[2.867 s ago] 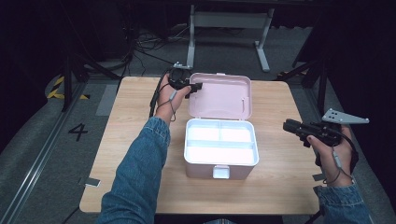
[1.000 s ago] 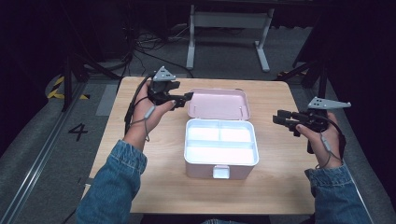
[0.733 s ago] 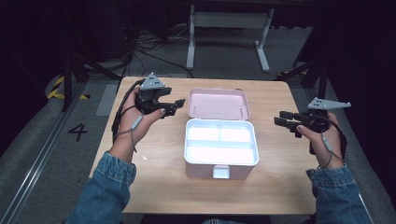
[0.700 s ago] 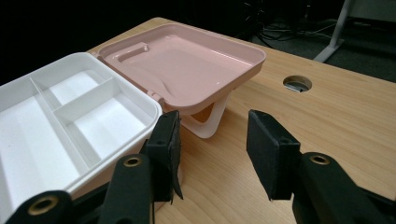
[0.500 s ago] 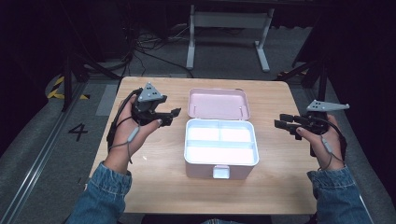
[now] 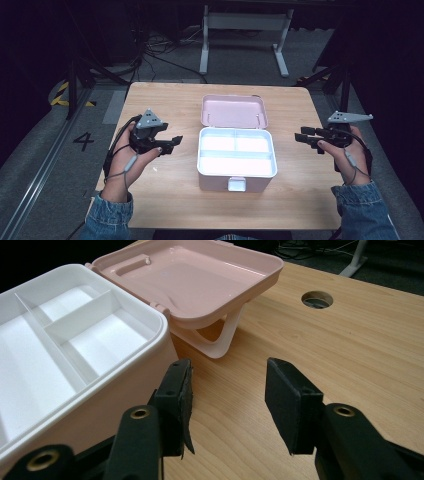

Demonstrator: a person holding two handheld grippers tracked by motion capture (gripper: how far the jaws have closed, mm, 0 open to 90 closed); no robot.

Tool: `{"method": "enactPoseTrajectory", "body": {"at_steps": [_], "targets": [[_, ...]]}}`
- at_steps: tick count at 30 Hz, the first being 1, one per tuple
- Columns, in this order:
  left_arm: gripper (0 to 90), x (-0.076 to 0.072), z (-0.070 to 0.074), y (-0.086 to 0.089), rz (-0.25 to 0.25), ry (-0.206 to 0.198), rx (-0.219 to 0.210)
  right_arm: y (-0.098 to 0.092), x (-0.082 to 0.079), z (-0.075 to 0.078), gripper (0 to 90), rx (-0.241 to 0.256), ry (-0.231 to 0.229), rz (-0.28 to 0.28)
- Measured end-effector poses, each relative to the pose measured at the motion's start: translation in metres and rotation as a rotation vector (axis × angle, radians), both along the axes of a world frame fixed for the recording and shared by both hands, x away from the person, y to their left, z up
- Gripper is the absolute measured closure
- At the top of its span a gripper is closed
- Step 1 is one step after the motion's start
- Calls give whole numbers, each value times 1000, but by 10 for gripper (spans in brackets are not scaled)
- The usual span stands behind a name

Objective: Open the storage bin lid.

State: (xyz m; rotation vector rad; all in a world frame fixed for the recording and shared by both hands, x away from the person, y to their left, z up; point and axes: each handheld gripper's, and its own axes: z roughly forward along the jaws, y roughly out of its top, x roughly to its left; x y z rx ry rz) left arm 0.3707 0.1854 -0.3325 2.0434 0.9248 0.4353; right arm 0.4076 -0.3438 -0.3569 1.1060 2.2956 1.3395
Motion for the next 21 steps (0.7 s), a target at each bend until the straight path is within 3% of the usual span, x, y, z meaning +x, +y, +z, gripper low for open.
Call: {"method": "enactPoseTrajectory", "body": {"at_steps": [9, 13, 16, 21], "targets": [[353, 1, -20, 12, 35, 68, -1, 4, 2, -5, 541, -34, 17, 4], [355, 4, -29, 17, 78, 62, 52, 4, 3, -7, 537, -41, 20, 6], [355, 6, -33, 18, 94, 63, 58, 5, 5, -10, 536, -46, 30, 5], [355, 14, -48, 24, 107, 116, 74, 8, 7, -15, 535, -46, 45, 14]]}}
